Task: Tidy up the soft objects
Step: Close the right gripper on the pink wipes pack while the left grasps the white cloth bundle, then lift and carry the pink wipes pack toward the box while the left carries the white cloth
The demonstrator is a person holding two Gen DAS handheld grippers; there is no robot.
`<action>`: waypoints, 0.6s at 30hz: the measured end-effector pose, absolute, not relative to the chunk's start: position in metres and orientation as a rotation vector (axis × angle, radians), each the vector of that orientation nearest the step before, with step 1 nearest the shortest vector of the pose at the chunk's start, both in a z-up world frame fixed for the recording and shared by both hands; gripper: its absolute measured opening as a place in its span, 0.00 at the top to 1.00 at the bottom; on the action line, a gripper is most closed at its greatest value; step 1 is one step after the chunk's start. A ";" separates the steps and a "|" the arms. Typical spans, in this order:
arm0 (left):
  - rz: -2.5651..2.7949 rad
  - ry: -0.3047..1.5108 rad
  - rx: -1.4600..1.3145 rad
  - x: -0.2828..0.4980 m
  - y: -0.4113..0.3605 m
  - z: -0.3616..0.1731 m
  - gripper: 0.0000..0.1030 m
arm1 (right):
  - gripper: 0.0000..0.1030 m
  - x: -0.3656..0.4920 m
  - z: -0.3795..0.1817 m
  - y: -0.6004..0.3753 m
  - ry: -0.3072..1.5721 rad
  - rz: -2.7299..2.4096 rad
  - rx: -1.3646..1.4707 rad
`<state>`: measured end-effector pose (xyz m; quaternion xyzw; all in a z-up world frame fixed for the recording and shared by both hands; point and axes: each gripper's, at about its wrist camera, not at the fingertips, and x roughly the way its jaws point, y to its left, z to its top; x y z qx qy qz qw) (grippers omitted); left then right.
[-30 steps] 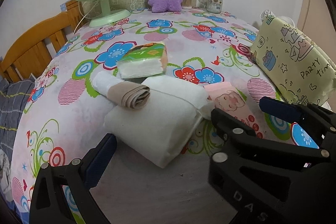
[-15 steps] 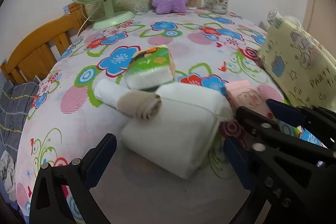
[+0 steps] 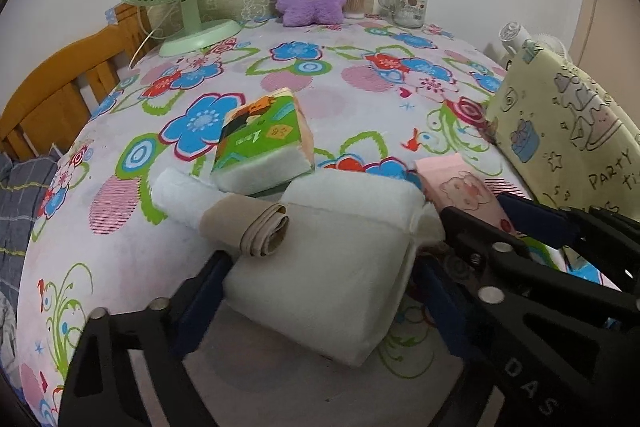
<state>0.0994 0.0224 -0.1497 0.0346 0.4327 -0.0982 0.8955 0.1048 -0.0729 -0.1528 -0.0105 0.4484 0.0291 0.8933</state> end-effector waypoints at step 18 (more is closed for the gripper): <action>-0.217 0.871 0.060 0.079 0.015 -0.134 0.37 | 0.58 0.088 -0.139 -0.080 0.895 0.070 -0.018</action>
